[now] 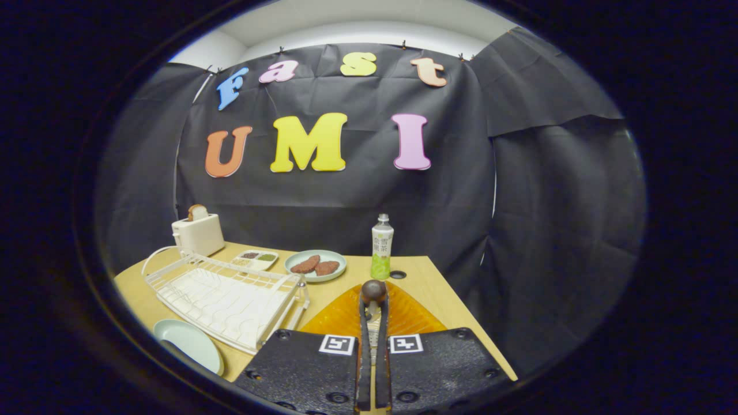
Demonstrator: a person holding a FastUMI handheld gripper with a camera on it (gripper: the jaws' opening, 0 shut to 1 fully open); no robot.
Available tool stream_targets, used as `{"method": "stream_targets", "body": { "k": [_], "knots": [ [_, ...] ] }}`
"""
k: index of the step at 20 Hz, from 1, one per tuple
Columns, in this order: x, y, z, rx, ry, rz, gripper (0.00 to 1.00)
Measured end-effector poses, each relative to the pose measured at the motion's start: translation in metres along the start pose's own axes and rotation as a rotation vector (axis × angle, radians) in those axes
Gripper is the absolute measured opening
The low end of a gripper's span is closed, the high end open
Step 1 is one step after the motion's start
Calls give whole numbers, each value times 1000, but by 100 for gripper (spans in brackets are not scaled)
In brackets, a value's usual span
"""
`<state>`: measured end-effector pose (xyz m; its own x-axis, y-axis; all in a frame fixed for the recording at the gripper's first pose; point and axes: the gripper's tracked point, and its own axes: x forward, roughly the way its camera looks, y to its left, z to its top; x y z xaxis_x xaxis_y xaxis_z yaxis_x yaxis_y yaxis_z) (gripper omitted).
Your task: Take the plate from the dish rack, then take the spoon from the basket and place it into the plate.
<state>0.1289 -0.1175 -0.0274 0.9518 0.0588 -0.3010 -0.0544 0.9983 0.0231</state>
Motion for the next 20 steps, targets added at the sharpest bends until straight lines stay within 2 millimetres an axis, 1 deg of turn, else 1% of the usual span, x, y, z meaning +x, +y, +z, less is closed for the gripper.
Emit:
{"method": "stream_targets", "body": {
  "k": [2, 4, 6, 7, 9, 12, 15, 17, 20],
  "knots": [
    [-18, 23, 13, -8, -10, 62, 9],
    [-38, 54, 26, -12, -18, 146, 9],
    [-56, 90, 37, -3, -30, 253, 9],
    [-64, 110, 37, -3, -27, 309, 8],
    [-76, 141, 34, -3, -6, 390, 8],
    [-90, 184, 17, -12, 64, 508, 8],
    [-100, 217, -13, 10, 176, 611, 9],
    [-103, 232, -37, 19, 255, 659, 8],
    [-101, 248, -65, 16, 353, 695, 8]
  ]
}}
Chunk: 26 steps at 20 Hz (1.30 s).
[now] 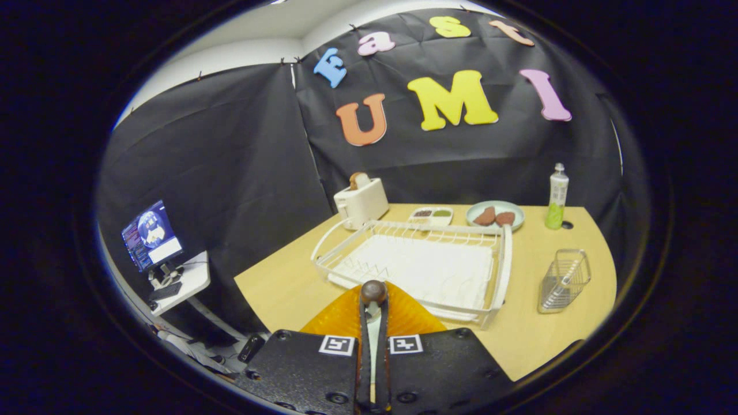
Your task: Take the plate from the dish rack, then take the spoon from the basket and place it into the plate.
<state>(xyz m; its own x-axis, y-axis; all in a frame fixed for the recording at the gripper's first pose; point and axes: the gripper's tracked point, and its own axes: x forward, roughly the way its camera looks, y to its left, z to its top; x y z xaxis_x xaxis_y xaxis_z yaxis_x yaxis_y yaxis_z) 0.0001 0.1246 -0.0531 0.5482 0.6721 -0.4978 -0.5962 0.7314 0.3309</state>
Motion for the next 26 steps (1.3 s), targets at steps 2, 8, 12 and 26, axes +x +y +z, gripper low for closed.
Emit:
{"method": "stream_targets", "body": {
  "k": [2, 8, 12, 26],
  "knots": [
    [11, 6, -12, 5, 40, 20, 8],
    [37, 20, -38, -28, 109, 62, 9],
    [42, 22, -40, -14, 119, 71, 13],
    [-4, -12, 8, -110, -98, -180, 81]
  ]
}}
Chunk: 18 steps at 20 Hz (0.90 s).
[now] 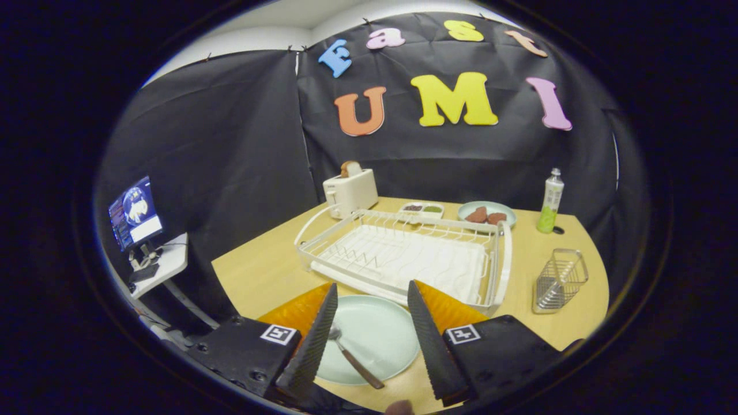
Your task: Take the plate from the dish rack, then take the spoon from the basket and place it into the plate.
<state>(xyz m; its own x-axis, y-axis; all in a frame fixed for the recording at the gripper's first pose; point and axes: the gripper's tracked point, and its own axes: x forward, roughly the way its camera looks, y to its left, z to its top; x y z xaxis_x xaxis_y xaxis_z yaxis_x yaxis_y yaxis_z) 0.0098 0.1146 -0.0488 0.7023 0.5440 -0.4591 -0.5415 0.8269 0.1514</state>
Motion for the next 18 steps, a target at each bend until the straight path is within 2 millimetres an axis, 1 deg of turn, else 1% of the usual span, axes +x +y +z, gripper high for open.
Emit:
{"method": "stream_targets", "body": {
  "k": [2, 3, 6, 9, 13, 15, 18],
  "knots": [
    [-12, -8, 14, -36, -74, -81, 89],
    [-20, -10, 21, -54, -115, -121, 91],
    [-44, -13, 33, -66, -221, -214, 94],
    [-70, -22, 33, -39, -299, -311, 95],
    [-99, -28, 35, 22, -392, -410, 94],
    [-110, -27, 32, 45, -426, -440, 94],
    [-119, -30, 31, 75, -461, -479, 94]
  ]
}}
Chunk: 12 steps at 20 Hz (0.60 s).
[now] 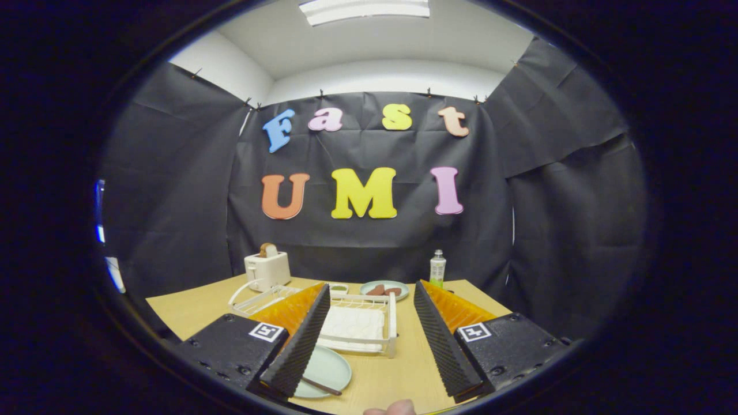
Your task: Take the plate from the dish rack, then take the spoon from the basket and place it into the plate.
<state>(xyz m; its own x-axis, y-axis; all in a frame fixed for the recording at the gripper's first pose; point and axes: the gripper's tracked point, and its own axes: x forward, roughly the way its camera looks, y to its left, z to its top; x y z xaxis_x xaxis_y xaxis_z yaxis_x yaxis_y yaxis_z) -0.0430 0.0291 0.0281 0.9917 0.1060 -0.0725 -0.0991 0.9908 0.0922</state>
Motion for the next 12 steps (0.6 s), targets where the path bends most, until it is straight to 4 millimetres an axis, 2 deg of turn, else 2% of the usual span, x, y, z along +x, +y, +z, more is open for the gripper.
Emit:
{"method": "stream_targets", "body": {
  "k": [3, 4, 12],
  "knots": [
    [-2, -3, 1, 12, -20, -30, 94],
    [0, -1, -7, 10, -18, -32, 94],
    [9, 14, -17, -10, 7, -8, 94]
  ]
}}
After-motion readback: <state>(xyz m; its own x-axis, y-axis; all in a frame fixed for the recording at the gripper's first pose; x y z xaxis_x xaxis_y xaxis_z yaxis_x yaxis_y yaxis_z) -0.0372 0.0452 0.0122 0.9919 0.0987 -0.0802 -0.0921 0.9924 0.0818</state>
